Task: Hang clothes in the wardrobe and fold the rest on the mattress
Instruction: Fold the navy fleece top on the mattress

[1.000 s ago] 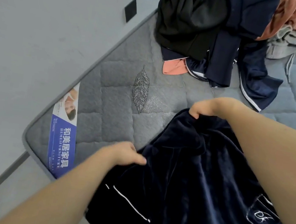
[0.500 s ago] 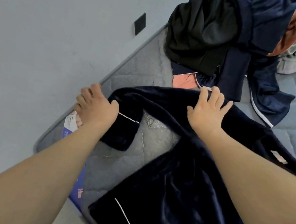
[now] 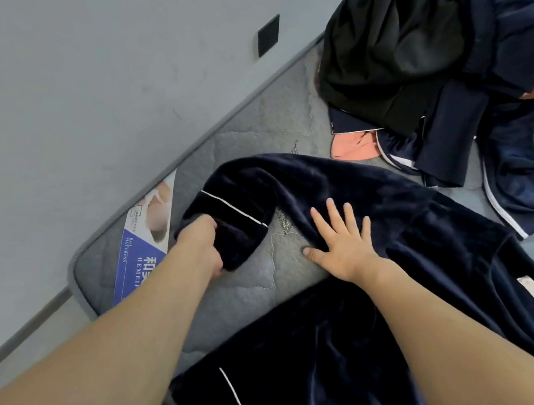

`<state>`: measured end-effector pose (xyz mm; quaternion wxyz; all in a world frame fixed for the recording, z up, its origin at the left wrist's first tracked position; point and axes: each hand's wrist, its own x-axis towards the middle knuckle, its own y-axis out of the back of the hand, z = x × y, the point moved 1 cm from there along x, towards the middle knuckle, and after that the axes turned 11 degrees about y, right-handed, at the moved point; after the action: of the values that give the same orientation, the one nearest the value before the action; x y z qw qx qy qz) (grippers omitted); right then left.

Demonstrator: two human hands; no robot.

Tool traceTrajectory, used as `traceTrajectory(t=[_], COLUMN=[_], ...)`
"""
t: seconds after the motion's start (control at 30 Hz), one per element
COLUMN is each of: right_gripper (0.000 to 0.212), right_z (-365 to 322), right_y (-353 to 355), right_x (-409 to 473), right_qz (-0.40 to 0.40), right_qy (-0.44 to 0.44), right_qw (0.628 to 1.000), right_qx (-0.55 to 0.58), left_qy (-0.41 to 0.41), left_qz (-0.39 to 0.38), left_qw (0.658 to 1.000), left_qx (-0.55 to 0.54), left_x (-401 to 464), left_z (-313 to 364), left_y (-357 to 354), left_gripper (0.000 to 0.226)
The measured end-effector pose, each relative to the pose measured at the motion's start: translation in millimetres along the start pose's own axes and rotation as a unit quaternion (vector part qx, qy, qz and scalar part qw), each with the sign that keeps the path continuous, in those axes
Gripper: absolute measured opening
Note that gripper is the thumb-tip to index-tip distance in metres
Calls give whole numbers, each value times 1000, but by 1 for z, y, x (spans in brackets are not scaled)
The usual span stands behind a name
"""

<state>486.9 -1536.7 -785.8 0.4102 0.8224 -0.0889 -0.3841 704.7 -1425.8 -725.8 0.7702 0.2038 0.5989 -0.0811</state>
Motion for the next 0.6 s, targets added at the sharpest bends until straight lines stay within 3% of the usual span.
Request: traceTrajectory(t=[0.1,0.13,0.17,0.23,0.27,0.33,0.4,0.5,0.6], right_gripper=[53,41,29,21,23,28,33,47,70], right_z=[3,3,5,19,31,60,92,143,181], right_y=[13,19,24,32,32,27,17,4,-7], right_x=[-10,-17,-26,-51,-66,-101,-143,-208,-266], right_qz=[71,120,177,278,304,321,331,364,375], right_qy=[7,-10,-41,-113,-148,-214,-267,-301,-269], right_qw=[974,931,861,709,657,592,546,444,351], right_qx=[215,346,476,638,674,708,722,762,815], left_qy=[-230,-310,-377,-473,-514,-580,-628,-636,-370], left_qz=[103,144,165,128,99,29,-45,-190,-439], left_qw=[965,938,910,871,849,800,739,636,561], left_qx=[-76,-58,-37,26,68,152,238,394,596], left_x=[-28,-41,-56,-85,-98,-124,-146,-179,-188], left_z=[58,72,80,75,64,26,-29,-134,-223], left_y=[6,6,4,-16,-32,-70,-108,-161,-193], left_gripper=[32,36,32,26,27,31,21,14,31])
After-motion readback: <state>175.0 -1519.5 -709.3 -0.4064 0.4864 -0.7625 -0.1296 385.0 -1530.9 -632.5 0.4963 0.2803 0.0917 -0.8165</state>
